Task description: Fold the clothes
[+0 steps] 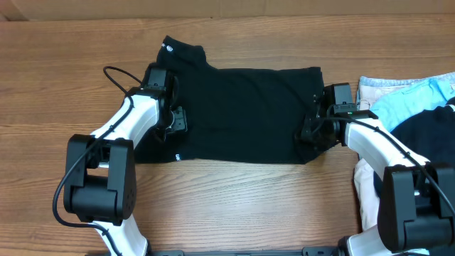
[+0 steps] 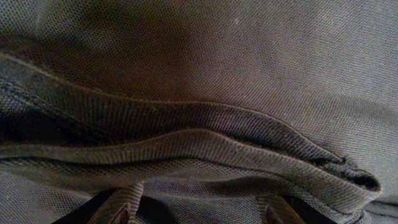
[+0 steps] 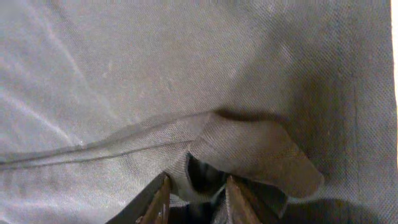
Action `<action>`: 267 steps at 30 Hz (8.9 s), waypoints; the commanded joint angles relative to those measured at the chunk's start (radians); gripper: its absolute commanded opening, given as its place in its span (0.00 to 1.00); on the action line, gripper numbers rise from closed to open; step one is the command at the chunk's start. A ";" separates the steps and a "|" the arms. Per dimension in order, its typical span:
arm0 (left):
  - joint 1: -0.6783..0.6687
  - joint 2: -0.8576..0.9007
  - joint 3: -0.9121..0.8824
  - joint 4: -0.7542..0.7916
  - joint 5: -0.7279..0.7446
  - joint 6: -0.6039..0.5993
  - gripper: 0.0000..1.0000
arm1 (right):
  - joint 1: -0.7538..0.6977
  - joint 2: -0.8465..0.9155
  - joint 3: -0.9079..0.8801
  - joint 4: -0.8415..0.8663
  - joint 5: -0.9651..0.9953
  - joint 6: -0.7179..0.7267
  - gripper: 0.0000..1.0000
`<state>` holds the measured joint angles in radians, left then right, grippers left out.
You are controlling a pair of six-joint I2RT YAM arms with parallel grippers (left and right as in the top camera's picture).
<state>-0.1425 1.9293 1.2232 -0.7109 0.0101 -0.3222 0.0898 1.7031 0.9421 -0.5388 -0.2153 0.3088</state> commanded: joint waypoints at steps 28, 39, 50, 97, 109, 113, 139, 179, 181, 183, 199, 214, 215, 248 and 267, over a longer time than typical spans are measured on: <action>-0.003 0.006 0.018 -0.020 -0.011 0.001 0.64 | -0.034 -0.081 0.228 -0.459 0.312 0.010 0.04; -0.003 0.006 0.018 -0.015 -0.011 0.001 0.66 | -0.154 -0.081 0.228 -0.487 0.311 0.011 0.04; -0.003 0.006 0.018 -0.015 -0.016 0.003 0.66 | -0.163 -0.081 0.225 -0.541 0.239 0.023 0.47; 0.188 0.006 0.018 -0.048 -0.095 -0.033 0.78 | -0.143 -0.103 -0.033 -0.072 -0.093 -0.158 0.46; 0.188 0.006 0.018 -0.045 -0.086 -0.033 0.79 | -0.142 -0.053 -0.046 -0.009 -0.116 -0.178 0.31; 0.188 0.006 0.018 -0.048 -0.087 -0.033 0.79 | -0.143 -0.051 -0.046 -0.004 -0.005 -0.062 0.24; 0.185 0.006 0.018 -0.043 -0.080 -0.033 0.81 | -0.170 -0.054 0.021 -0.197 -0.077 -0.120 0.04; 0.179 0.006 0.018 -0.037 -0.079 -0.033 0.84 | -0.170 -0.454 0.003 -0.630 -0.110 0.155 0.06; 0.179 0.006 0.018 -0.037 -0.079 -0.033 0.85 | -0.170 -0.433 -0.021 -0.557 -0.110 0.127 0.07; 0.179 0.006 0.018 -0.037 -0.079 -0.033 0.85 | -0.170 -0.409 -0.039 -0.499 -0.111 0.122 0.07; 0.178 0.006 0.018 -0.037 -0.068 -0.033 0.85 | -0.170 -0.202 -0.044 -0.281 -0.118 0.058 0.16; 0.175 0.006 0.018 -0.034 -0.068 -0.033 0.86 | -0.169 -0.186 -0.136 -0.182 -0.153 -0.040 0.57; 0.175 0.006 0.018 -0.034 -0.068 -0.033 0.86 | -0.169 -0.186 -0.154 -0.158 -0.153 -0.025 0.57; 0.175 0.006 0.018 -0.050 -0.069 -0.031 0.87 | -0.169 -0.200 -0.319 0.157 -0.467 -0.078 0.04; 0.175 0.006 0.018 -0.036 -0.069 -0.029 0.88 | -0.169 -0.465 -0.091 -0.472 -0.256 0.104 0.04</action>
<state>0.0391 1.9293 1.2259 -0.7578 -0.0715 -0.3634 -0.0780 1.2480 0.8310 -0.9806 -0.5171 0.3370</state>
